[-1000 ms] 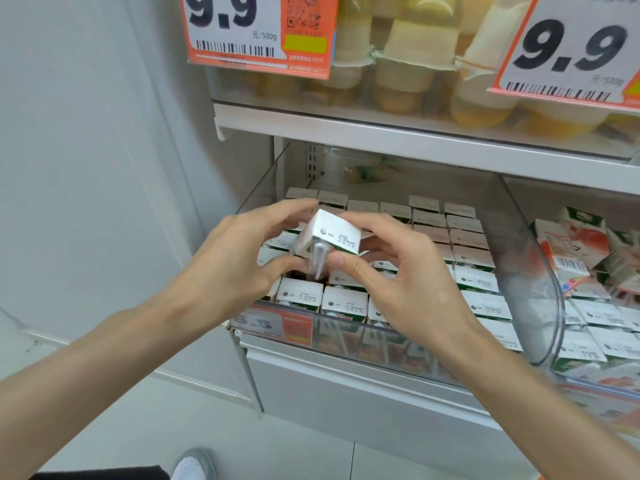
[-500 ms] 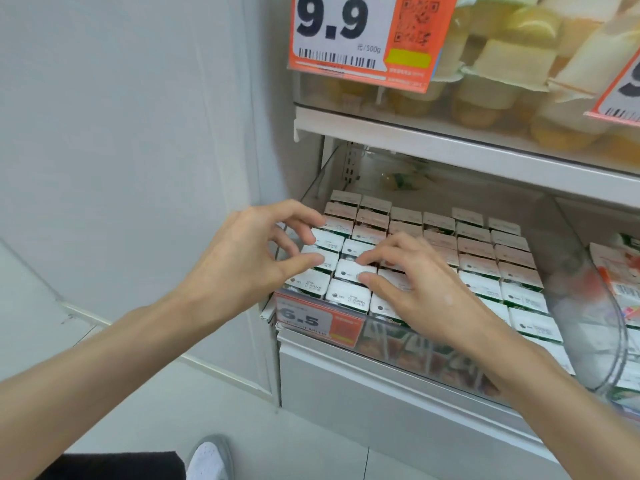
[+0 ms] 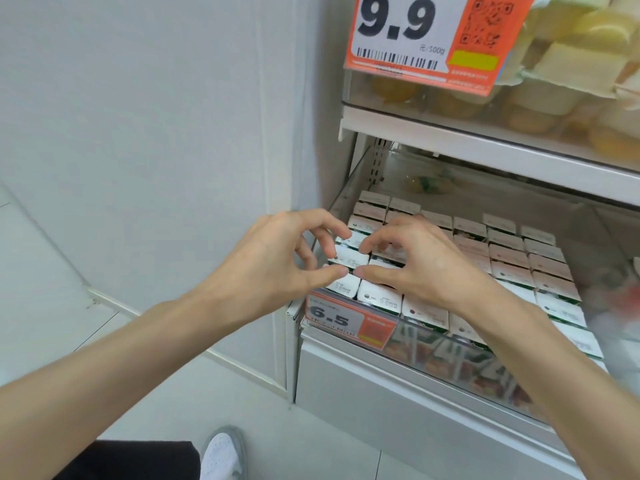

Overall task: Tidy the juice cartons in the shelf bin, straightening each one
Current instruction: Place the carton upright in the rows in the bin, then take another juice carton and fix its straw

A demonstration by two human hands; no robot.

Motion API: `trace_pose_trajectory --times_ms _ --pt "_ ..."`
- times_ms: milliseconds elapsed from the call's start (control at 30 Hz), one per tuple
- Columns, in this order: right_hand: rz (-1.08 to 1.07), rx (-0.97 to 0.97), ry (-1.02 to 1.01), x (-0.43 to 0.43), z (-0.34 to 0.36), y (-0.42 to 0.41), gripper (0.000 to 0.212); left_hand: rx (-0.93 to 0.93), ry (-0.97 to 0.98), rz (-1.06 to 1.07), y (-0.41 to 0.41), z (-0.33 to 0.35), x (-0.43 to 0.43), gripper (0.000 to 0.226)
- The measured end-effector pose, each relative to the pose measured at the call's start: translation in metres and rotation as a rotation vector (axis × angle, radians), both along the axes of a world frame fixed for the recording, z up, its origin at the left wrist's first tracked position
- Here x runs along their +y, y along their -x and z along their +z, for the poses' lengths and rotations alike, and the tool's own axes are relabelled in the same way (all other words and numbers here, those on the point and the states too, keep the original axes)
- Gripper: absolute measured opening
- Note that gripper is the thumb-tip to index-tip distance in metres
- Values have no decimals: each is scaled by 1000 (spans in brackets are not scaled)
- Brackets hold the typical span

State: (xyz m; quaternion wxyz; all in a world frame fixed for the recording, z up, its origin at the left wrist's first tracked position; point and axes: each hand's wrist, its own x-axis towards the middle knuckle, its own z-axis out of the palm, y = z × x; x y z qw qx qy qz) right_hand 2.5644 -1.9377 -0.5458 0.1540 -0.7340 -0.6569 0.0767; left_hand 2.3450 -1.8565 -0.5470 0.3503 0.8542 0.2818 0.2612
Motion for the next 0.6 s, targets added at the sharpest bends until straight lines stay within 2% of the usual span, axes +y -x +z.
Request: trace_pose_trajectory --times_ms 200,433,500,600 --pt "33 -15 40 9 5 1 36 -4 8 17 -3 0 -1 31" --pt "29 257 -134 1 3 -1 23 7 -23 36 -4 2 -4 39" --pt "35 357 -189 -2 5 -2 21 -8 -30 35 -5 3 -6 47" --pt "28 476 -296 -15 12 -5 28 -41 -49 21 -7 6 -11 70"
